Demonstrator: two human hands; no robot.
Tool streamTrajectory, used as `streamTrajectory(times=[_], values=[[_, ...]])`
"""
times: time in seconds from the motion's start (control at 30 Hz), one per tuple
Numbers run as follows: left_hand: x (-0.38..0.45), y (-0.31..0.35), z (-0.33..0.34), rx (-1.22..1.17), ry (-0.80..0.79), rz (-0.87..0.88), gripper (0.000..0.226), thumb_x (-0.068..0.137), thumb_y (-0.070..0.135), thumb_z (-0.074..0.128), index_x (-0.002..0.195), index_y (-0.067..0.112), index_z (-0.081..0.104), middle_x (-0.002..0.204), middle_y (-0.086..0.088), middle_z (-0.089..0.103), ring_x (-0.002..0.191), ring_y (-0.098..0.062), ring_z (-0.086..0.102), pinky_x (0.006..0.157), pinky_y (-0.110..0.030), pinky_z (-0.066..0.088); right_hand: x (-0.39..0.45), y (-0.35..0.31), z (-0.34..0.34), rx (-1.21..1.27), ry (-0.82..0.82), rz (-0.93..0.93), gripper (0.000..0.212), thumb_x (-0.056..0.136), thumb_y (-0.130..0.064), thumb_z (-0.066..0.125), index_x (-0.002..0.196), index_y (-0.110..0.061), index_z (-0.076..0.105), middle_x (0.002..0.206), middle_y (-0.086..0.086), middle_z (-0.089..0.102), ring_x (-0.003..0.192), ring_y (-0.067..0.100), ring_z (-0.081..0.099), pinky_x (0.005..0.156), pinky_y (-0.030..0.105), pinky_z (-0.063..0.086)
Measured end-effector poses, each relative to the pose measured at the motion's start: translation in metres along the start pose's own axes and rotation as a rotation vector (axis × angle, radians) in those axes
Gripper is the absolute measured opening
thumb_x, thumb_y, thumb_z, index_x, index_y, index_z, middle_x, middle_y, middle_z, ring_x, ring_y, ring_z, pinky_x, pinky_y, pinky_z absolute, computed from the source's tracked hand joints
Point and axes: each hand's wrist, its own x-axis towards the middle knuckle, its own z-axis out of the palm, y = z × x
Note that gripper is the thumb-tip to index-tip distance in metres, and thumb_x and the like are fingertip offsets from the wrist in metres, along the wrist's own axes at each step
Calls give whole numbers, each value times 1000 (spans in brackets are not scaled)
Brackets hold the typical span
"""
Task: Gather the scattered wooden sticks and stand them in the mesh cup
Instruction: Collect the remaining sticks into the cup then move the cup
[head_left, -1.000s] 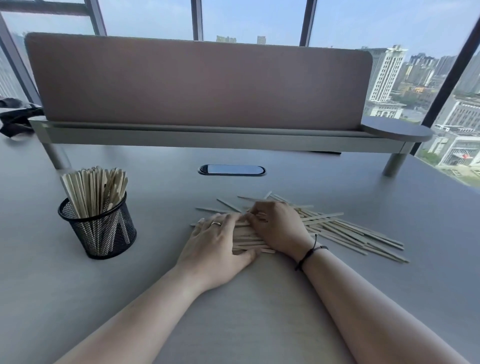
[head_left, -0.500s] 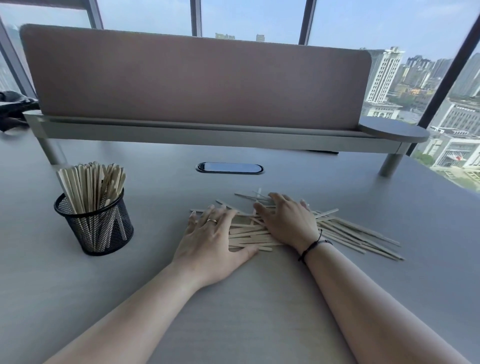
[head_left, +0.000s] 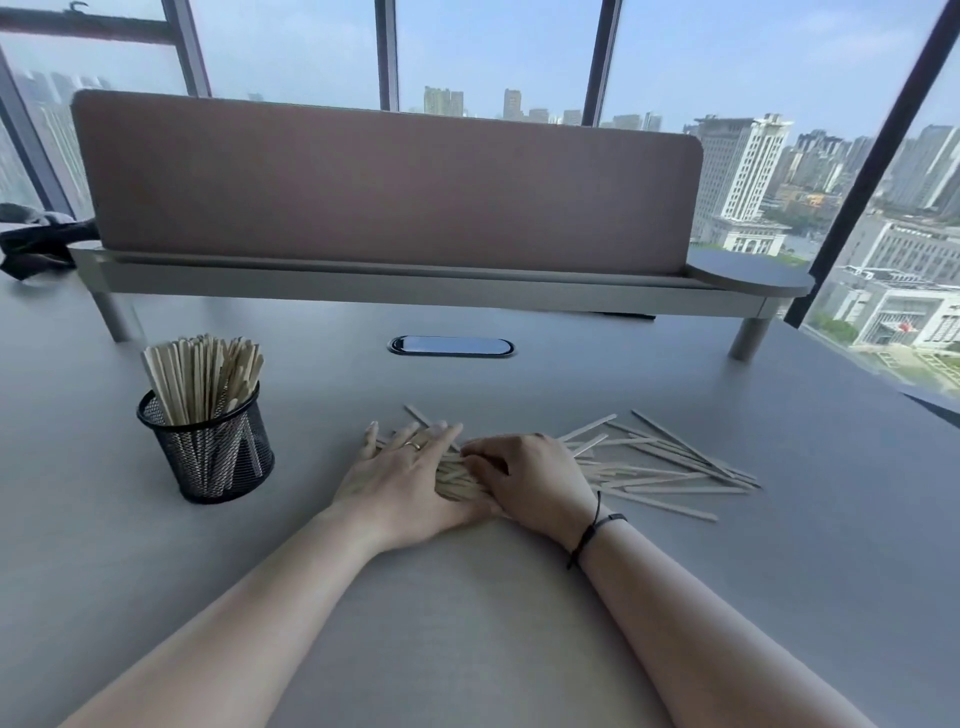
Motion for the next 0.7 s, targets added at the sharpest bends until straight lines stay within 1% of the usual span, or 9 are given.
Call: streamTrajectory(times=[0.1,0.2,0.27,0.33,0.37,0.43,0.5,0.63,0.7], values=[[-8,0,2,-1,40,29,120,54,105,21,155,40,26,164,17,26,154,-8,16,125,-49,-2,-17,-8,-2,78,50,-16,26,92,-38,55,112,-32,71,102,-3,76,97,23,68,78,36,53],[-19,0,4,-22,85,65,110,58,103,25,147,40,42,158,17,38,150,-6,25,125,-46,3,-32,-13,-8,175,149,-34,25,92,-40,56,110,-30,71,106,-7,75,97,19,68,80,35,53],[-27,2,4,-29,116,78,96,66,98,30,140,40,50,155,15,44,148,-7,29,124,-43,5,-35,-2,-20,89,325,-1,28,92,-46,57,108,-28,72,108,-8,73,97,19,67,84,32,51],[-34,2,3,-29,126,74,85,74,91,39,140,39,52,153,14,45,148,-9,29,124,-41,7,-34,28,-35,-72,443,141,40,92,-54,53,114,-25,70,115,-6,71,104,20,65,95,35,46],[-37,1,3,-37,130,71,84,74,89,40,140,39,52,151,14,46,147,-9,30,124,-40,8,-35,47,-43,-132,421,261,48,92,-58,50,121,-24,66,122,-3,68,112,22,62,102,39,42],[-42,-1,4,-71,136,69,86,72,90,39,140,38,53,148,16,47,143,-9,35,124,-39,11,-41,83,-53,-157,267,518,63,92,-66,41,135,-22,55,136,3,60,128,24,51,111,46,32],[-45,-1,3,-94,138,68,86,74,88,40,142,37,50,149,19,47,141,-9,38,123,-39,13,-46,103,-56,-141,131,643,71,92,-72,31,140,-22,49,142,6,54,135,25,43,112,45,27],[-48,4,-2,-97,128,58,77,83,76,52,149,36,42,154,17,44,146,-10,32,124,-38,11,-48,95,-50,-184,92,507,61,93,-68,30,123,-26,62,135,1,60,129,22,50,105,38,33],[-50,8,-6,-98,107,46,76,85,72,54,151,36,39,156,13,42,148,-14,28,124,-38,13,-48,84,-48,-120,102,471,56,93,-65,40,129,-25,60,134,0,60,126,22,53,103,35,37]])
